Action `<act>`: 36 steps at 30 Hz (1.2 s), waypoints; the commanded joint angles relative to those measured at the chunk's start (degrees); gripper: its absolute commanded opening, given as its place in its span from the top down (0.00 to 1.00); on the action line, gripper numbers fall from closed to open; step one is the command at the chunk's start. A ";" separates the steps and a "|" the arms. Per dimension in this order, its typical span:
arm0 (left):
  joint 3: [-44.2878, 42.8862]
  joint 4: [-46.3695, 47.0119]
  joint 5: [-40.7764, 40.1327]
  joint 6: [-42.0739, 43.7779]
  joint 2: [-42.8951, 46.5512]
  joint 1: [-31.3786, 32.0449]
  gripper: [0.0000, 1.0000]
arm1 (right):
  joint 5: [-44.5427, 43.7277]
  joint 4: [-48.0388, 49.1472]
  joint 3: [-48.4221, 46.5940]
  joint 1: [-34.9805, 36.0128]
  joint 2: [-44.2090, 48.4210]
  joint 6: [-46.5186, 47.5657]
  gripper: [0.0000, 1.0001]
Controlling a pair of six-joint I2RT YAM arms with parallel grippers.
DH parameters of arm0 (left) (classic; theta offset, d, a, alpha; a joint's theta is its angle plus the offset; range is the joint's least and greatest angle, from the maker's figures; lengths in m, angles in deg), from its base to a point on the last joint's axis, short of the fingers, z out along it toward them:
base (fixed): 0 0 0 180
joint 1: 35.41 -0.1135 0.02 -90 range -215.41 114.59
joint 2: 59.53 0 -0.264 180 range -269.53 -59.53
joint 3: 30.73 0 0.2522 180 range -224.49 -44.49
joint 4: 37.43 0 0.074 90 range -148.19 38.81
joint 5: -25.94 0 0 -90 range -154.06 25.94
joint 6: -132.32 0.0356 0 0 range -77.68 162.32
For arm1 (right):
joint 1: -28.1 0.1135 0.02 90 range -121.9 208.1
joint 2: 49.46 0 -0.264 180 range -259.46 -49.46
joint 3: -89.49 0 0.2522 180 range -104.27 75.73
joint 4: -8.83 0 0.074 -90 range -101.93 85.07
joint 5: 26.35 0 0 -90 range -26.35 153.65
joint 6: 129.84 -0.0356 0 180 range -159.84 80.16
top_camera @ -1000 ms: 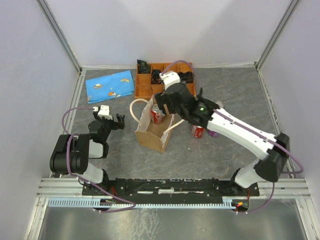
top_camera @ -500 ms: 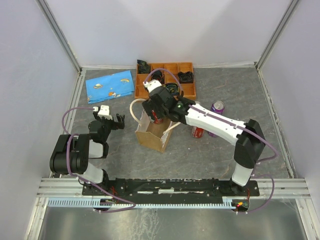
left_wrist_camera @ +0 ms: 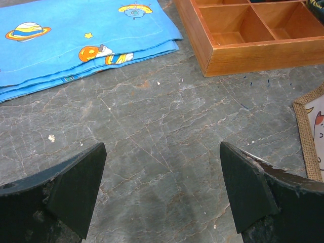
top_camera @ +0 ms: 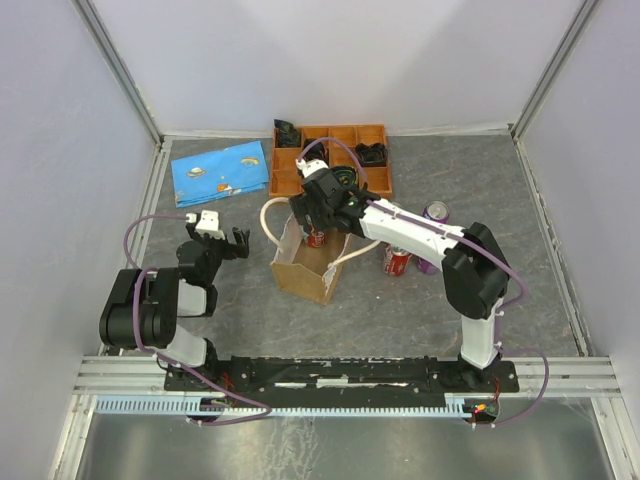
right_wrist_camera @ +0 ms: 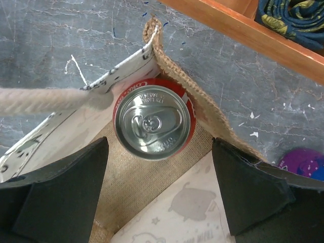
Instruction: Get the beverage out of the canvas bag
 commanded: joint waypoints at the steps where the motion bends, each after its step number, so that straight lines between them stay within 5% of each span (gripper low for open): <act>1: -0.14 2.88 0.85 2.71 0.47 -0.21 0.01 | 1.37 2.37 -3.21 -0.26 -2.13 -1.35 0.09; 8: -0.14 2.95 0.84 2.74 0.44 -0.24 0.01 | 1.76 2.06 -5.21 -0.33 -5.78 -1.41 0.11; 12: -0.16 2.88 0.80 2.74 0.44 -0.28 0.01 | 1.84 1.26 -7.19 -0.33 -8.16 -0.98 0.20; 15: -0.14 2.91 0.85 2.77 0.46 -0.23 0.01 | 2.36 0.64 -8.63 -0.32 -9.48 -0.63 0.39; 21: -0.16 2.90 0.82 2.76 0.42 -0.22 0.01 | 4.15 -1.00 -11.59 -0.33 -11.22 -0.16 0.98; 36: -0.14 2.91 0.84 2.78 0.47 -0.24 0.01 | 3.49 -0.76 -15.64 0.02 -3.91 4.22 1.00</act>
